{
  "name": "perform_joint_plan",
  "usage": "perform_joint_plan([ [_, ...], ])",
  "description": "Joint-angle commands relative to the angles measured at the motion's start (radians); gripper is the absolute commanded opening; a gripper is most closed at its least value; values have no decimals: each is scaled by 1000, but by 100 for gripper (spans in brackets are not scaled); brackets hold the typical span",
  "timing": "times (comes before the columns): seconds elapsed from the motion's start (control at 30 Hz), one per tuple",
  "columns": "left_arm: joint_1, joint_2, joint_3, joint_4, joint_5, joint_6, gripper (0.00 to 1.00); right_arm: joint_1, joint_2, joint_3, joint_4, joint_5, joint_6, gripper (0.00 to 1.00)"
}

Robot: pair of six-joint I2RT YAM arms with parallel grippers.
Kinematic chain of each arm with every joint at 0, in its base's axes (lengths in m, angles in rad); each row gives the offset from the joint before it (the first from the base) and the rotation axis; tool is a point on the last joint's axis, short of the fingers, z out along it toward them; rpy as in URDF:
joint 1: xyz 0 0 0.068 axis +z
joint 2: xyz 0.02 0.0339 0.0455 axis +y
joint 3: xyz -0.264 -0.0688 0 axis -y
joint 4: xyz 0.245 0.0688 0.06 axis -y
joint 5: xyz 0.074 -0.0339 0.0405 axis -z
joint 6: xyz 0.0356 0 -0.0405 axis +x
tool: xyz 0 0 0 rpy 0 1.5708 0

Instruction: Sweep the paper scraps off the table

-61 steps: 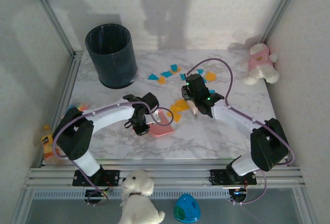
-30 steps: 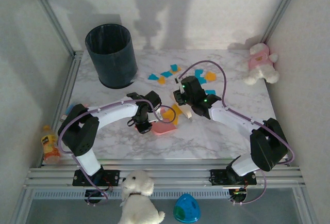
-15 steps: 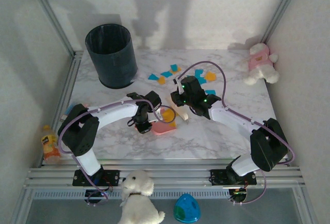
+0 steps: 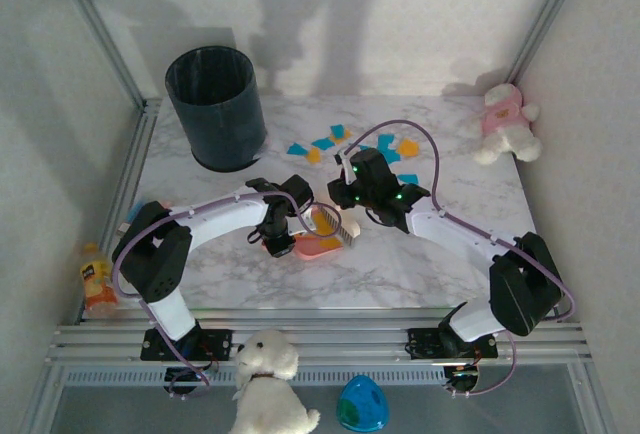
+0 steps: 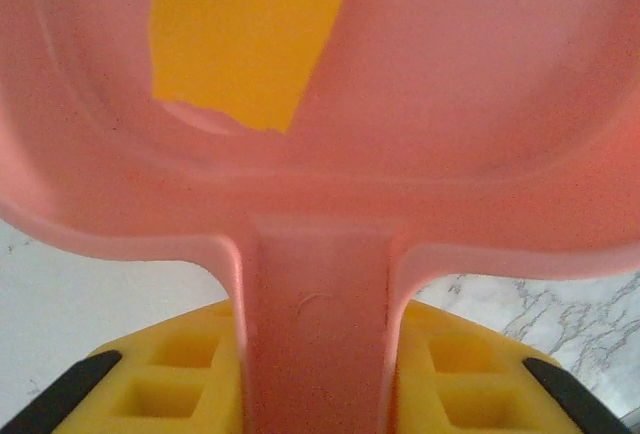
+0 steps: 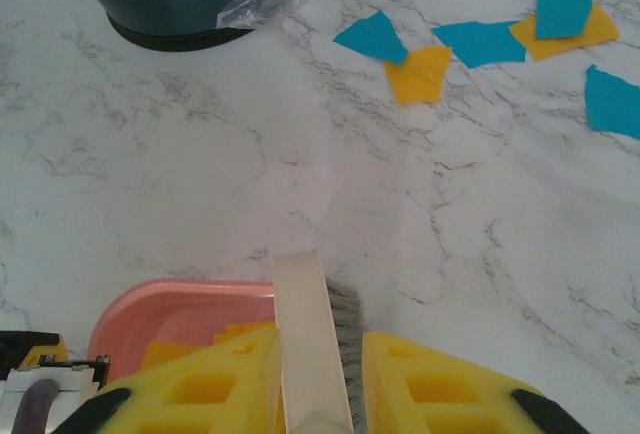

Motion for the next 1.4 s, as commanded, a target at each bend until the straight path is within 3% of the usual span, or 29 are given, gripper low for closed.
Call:
perform_joint_plan([
  [0.0,2,12,20,-22,-35,-11,0,11,-44,20,-28,29,33,0],
  [0.33,2,8,16,-22,-40,-9,0,11,-96,-16,3,163,80,0],
  [0.63,3,8,15,-19,-41,-9,0,26,-39,13,-50,229,86,0],
  [1.37,5,13,16,-18,-37,-12,0,56,-11,-9,12,70,160,0],
])
